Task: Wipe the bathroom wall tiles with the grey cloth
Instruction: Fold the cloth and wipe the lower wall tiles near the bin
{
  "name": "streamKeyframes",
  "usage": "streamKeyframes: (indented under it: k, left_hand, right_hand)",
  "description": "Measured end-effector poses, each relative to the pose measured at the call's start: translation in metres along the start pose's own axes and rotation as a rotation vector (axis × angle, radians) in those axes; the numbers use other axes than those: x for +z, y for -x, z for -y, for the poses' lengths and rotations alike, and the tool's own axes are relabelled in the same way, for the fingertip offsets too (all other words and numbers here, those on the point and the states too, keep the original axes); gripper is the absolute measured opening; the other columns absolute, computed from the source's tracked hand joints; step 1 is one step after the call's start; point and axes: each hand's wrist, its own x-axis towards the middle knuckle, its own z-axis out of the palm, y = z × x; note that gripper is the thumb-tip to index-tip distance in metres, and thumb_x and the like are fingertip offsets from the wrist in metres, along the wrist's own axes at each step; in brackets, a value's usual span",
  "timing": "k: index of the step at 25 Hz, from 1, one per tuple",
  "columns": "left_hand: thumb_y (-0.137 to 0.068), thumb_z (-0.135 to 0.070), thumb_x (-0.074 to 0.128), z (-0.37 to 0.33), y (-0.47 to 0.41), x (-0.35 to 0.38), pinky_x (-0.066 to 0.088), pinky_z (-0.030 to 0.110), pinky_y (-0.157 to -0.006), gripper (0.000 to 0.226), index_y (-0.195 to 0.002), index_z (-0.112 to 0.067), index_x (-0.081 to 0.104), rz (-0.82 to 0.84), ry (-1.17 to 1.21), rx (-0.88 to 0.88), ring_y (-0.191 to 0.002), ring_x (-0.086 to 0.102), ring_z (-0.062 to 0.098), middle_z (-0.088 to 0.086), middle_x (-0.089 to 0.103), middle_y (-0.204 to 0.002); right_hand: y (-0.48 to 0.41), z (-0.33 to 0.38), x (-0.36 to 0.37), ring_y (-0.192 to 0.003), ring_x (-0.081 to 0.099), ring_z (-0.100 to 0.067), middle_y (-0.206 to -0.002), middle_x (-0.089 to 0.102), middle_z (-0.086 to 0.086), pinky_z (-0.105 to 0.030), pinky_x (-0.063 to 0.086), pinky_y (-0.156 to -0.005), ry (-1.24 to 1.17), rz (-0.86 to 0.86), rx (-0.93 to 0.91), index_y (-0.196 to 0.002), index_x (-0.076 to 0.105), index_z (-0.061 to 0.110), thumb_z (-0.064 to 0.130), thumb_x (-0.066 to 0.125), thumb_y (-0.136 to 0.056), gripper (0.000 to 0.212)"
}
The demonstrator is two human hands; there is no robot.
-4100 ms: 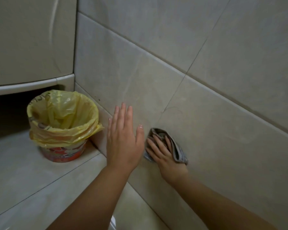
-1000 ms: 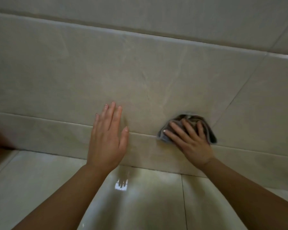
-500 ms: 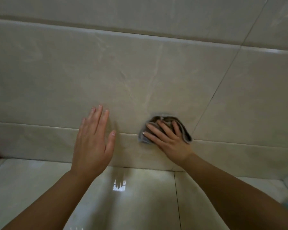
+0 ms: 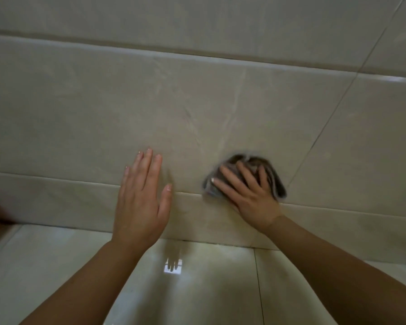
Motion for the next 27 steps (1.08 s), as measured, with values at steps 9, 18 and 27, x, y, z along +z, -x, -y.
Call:
streamKeyframes:
  k: [9,18,27]
  left_hand:
    - [-0.097,-0.035,0.034,0.029,-0.003,-0.017,0.013,0.047,-0.122,0.061,-0.151,-0.007,0.03,-0.039,-0.029,-0.05,-0.151,0.014,0.023,0.012,0.024,-0.161]
    - [-0.096,-0.035,0.033,0.032,0.003,-0.022,0.013,0.047,-0.122,0.062,-0.151,-0.007,0.03,-0.021,-0.029,-0.042,-0.151,0.014,0.023,0.012,0.024,-0.161]
    - [-0.097,-0.032,0.035,0.021,-0.008,-0.021,0.014,0.047,-0.122,0.061,-0.152,-0.007,0.029,-0.058,-0.019,-0.031,-0.151,0.015,0.023,0.011,0.024,-0.161]
  right_hand:
    - [-0.108,0.018,-0.034,-0.148,-0.001,-0.033,-0.155,0.021,-0.006,-0.057,-0.008,-0.115,-0.039,-0.235,0.382,-0.147,0.032,0.033,0.047,0.052,-0.087,0.065]
    - [-0.021,0.023,-0.003,-0.15,0.001,-0.021,-0.161,0.019,0.007,-0.048,0.0,-0.119,0.028,-0.012,0.0,-0.148,0.036,0.035,0.032,0.068,-0.086,0.069]
    - [-0.001,-0.025,-0.009,-0.149,-0.01,-0.031,-0.163,-0.007,0.002,-0.059,-0.003,-0.115,0.02,-0.153,0.336,-0.154,0.011,0.036,0.045,0.045,-0.09,0.073]
